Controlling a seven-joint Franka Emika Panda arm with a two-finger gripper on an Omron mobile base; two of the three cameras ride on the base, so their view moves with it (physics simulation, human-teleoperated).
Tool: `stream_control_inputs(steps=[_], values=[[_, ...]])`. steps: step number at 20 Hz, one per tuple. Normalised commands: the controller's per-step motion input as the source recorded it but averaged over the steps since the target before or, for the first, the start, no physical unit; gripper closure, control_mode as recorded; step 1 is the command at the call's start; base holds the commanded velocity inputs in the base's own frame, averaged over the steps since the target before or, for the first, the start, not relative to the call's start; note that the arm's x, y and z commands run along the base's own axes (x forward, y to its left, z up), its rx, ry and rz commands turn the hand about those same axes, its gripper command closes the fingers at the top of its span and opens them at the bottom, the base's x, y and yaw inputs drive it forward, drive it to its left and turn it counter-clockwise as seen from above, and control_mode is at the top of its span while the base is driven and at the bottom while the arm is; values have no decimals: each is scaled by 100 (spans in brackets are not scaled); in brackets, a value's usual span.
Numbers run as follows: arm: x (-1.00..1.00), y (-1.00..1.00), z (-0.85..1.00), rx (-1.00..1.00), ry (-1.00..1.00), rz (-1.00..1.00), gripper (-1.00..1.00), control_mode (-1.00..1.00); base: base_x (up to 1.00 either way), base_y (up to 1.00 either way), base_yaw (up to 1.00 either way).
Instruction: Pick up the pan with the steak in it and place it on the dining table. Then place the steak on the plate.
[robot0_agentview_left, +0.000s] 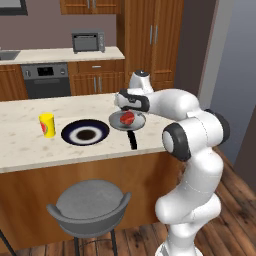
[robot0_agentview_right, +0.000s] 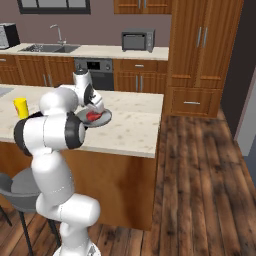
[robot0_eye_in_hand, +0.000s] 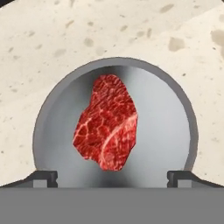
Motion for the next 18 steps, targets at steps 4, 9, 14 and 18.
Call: stream_control_inputs(steps=[4, 9, 14, 18], values=[[6, -11, -5, -1, 5, 0, -100, -100, 0, 0, 0], [14, -9, -14, 0, 5, 0, -100, -100, 0, 0, 0], [22, -11, -14, 0, 8, 0, -100, -100, 0, 0, 0], [14, 0, -7, -1, 4, 0, -100, -100, 0, 0, 0]])
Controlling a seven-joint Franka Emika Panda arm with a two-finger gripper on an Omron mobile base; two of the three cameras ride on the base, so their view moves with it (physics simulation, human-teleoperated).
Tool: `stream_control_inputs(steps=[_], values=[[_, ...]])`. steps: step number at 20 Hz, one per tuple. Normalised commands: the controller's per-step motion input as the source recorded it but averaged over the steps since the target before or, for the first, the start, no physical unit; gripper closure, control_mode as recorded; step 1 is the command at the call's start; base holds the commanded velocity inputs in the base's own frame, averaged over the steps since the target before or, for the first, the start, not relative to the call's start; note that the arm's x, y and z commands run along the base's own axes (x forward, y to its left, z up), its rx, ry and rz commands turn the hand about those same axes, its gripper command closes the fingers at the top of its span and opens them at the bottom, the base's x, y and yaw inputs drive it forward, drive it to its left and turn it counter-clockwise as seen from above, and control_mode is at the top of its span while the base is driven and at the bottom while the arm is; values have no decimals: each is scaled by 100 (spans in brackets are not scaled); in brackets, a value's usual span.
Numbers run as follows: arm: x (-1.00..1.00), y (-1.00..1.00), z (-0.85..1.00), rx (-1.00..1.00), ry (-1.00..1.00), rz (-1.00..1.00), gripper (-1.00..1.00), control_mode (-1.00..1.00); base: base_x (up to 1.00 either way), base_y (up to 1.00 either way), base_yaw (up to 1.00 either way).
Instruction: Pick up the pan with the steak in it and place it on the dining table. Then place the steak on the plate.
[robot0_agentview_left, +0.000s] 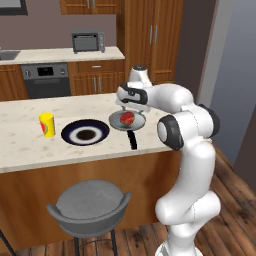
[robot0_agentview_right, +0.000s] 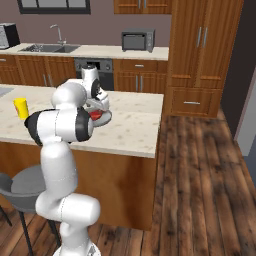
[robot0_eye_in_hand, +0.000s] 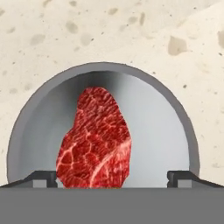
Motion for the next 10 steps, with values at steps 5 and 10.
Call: stream_control_inputs(steps=[5, 10], values=[[27, 0, -29, -5, 13, 2, -100, -100, 0, 0, 0], [24, 0, -31, -4, 13, 3, -100, -100, 0, 0, 0]])
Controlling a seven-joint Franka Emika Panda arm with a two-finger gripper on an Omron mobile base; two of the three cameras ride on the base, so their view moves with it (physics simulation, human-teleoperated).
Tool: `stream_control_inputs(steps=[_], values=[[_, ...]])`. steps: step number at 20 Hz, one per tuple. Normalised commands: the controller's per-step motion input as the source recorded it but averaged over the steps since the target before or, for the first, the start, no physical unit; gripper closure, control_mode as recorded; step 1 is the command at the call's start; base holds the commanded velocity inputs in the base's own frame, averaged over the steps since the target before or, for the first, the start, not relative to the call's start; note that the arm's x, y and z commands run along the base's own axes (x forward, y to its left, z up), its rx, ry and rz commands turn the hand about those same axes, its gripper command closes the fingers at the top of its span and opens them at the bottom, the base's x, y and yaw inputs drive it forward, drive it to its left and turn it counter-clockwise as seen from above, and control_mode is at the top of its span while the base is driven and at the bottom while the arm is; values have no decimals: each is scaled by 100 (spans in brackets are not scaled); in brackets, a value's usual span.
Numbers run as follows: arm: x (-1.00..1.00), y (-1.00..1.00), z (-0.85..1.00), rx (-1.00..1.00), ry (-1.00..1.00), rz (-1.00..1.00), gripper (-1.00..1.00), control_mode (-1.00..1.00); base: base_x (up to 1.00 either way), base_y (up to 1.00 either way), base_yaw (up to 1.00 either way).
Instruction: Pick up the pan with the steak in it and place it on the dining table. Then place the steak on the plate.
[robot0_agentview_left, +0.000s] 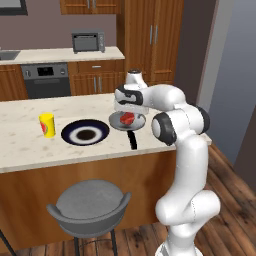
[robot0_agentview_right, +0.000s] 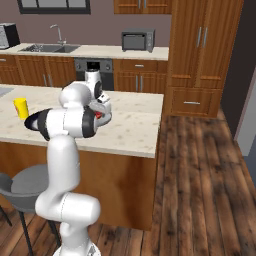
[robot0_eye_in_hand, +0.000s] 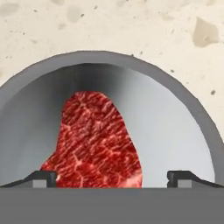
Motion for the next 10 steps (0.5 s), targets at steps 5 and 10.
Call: stream_control_inputs(steps=[5, 10], values=[[20, 0, -26, -2, 6, 0, -100, -100, 0, 0, 0], [7, 0, -32, -1, 4, 0, -100, -100, 0, 0, 0]])
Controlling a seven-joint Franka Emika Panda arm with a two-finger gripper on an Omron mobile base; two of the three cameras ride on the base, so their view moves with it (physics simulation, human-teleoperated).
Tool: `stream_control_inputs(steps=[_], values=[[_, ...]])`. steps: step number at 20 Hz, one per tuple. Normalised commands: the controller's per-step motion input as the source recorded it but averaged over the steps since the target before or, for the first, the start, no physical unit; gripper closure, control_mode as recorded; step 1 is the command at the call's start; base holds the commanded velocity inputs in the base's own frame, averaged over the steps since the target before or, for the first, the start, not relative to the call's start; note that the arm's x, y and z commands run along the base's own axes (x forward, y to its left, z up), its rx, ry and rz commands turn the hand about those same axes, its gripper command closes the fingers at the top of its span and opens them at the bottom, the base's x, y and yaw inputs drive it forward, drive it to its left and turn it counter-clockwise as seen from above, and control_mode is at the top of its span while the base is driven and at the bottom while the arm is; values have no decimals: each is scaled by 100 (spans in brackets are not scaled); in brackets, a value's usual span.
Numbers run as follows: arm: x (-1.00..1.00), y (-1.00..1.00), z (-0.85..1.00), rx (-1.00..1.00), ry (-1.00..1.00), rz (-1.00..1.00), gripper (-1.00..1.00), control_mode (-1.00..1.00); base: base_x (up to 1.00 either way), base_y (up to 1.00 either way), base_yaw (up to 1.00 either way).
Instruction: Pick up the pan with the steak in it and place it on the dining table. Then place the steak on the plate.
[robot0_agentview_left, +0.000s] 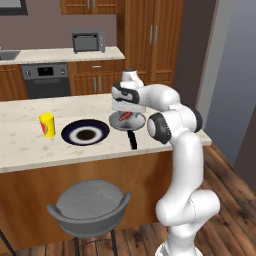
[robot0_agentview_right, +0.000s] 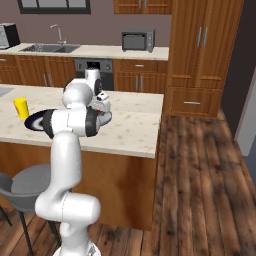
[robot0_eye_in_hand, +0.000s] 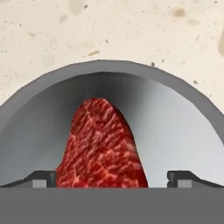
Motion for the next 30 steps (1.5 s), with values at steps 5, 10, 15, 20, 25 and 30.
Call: stream_control_inputs(steps=[5, 10, 15, 20, 25, 30], values=[[0, 0, -24, 0, 1, 0, 100, -100, 0, 0, 0], [0, 0, 7, 1, 0, 0, 100, -100, 0, 0, 0], [0, 0, 45, 0, 1, -5, 100, -100, 0, 0, 0], [-19, -2, 62, 4, 0, -1, 100, -100, 0, 0, 0], [-32, -4, 67, 11, -1, 0, 100, -100, 0, 0, 0], [-67, -9, 50, 22, -10, 4, 100, -100, 0, 0, 0]])
